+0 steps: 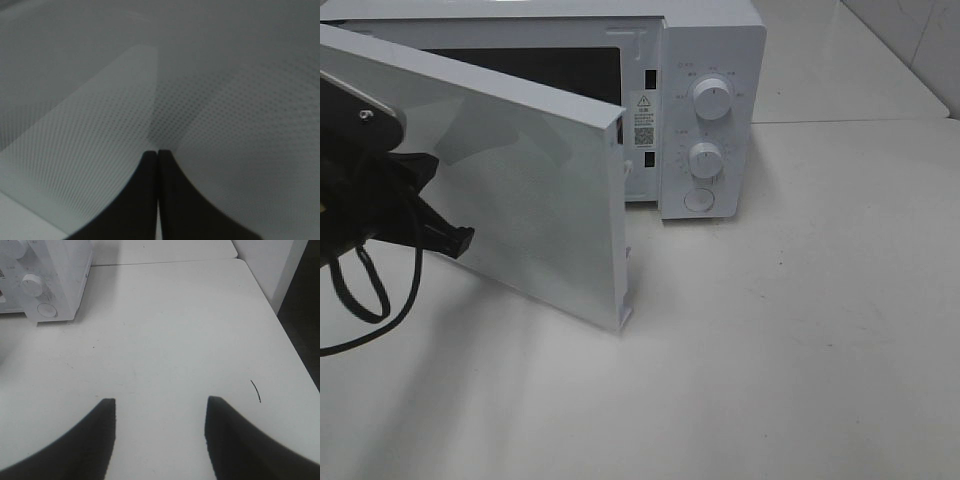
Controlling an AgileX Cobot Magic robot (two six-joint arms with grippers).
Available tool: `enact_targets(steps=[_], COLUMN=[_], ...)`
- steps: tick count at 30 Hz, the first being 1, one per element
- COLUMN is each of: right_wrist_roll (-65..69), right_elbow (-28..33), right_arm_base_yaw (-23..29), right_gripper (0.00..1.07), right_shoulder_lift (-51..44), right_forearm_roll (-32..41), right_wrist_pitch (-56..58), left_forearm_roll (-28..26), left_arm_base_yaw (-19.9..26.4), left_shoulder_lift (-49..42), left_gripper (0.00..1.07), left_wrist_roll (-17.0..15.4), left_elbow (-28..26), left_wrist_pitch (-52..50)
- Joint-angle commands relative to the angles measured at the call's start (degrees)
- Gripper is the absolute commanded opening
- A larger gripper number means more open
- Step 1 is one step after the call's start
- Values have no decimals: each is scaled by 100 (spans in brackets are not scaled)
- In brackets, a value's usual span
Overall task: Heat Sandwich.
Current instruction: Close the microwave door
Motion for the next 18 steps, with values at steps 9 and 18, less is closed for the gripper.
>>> enact_targets(steps=[9, 18], right_wrist_roll=[-40, -40], right_elbow=[34, 34], right_arm_base_yaw=[-17, -17], right_gripper=[54, 54], right_shoulder_lift=[-132, -132], right_forearm_roll=[-29, -29], right_wrist_pitch=[-46, -46], left_forearm_roll=[-556, -1593], left_arm_base_yaw=[-367, -659], left_shoulder_lift=[590, 980], left_gripper=[0, 0], left_wrist_roll=[1415, 3661], left_elbow=[-859, -1409], left_wrist_pitch=[-29, -63])
